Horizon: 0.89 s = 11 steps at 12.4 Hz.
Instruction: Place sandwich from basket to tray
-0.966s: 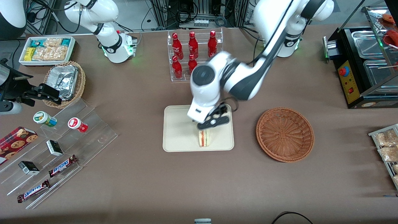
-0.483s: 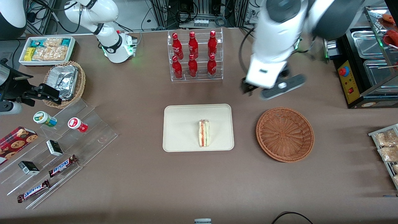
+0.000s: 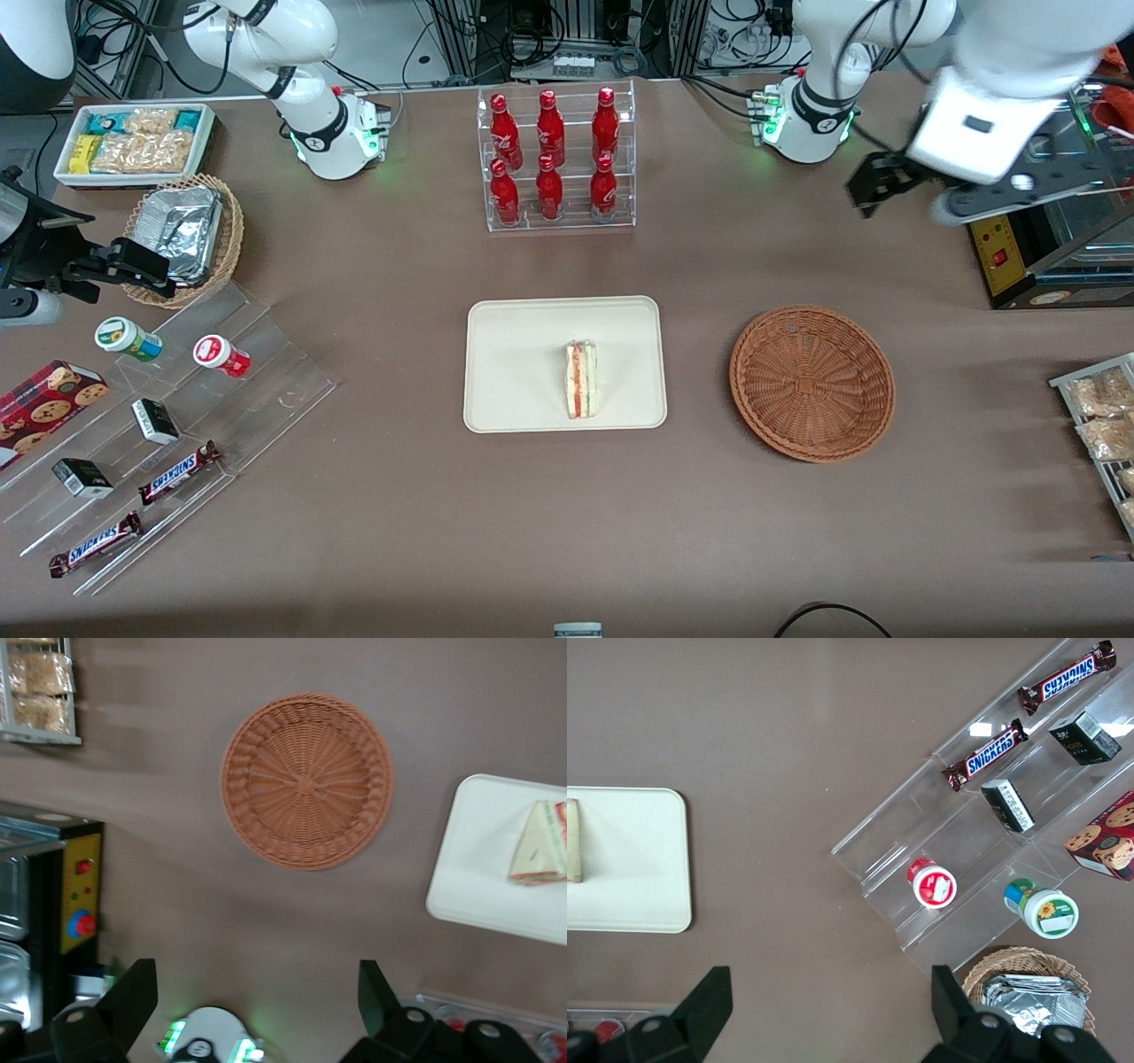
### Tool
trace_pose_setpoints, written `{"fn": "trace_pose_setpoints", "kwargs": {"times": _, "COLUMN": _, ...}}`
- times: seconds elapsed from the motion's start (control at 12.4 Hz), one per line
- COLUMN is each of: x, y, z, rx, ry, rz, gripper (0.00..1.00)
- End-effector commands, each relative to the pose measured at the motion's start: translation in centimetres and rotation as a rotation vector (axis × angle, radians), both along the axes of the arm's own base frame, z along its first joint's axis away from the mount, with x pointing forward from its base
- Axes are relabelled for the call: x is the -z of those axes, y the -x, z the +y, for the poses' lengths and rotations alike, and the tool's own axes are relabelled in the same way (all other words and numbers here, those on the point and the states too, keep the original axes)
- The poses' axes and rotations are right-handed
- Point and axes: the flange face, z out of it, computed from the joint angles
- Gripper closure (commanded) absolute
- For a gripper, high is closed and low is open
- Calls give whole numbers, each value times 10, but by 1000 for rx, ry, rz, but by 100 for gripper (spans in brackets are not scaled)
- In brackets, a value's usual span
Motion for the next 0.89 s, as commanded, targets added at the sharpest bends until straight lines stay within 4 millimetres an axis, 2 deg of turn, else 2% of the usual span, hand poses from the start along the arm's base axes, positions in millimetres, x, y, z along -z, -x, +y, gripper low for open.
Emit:
{"fn": "trace_pose_setpoints", "kwargs": {"times": 0.0, "x": -8, "y": 10, "z": 57, "rx": 85, "ry": 87, "rz": 28, "gripper": 0}}
{"fn": "trace_pose_setpoints", "kwargs": {"times": 0.08, "x": -10, "y": 12, "z": 66, "rx": 132, "ry": 110, "rz": 29, "gripper": 0}}
{"fn": "trace_pose_setpoints", "kwargs": {"times": 0.16, "x": -12, "y": 11, "z": 84, "rx": 133, "ry": 117, "rz": 27, "gripper": 0}}
{"fn": "trace_pose_setpoints", "kwargs": {"times": 0.32, "x": -16, "y": 12, "z": 107, "rx": 132, "ry": 190, "rz": 19, "gripper": 0}}
{"fn": "trace_pose_setpoints", "kwargs": {"times": 0.8, "x": -19, "y": 10, "z": 125, "rx": 108, "ry": 163, "rz": 13, "gripper": 0}}
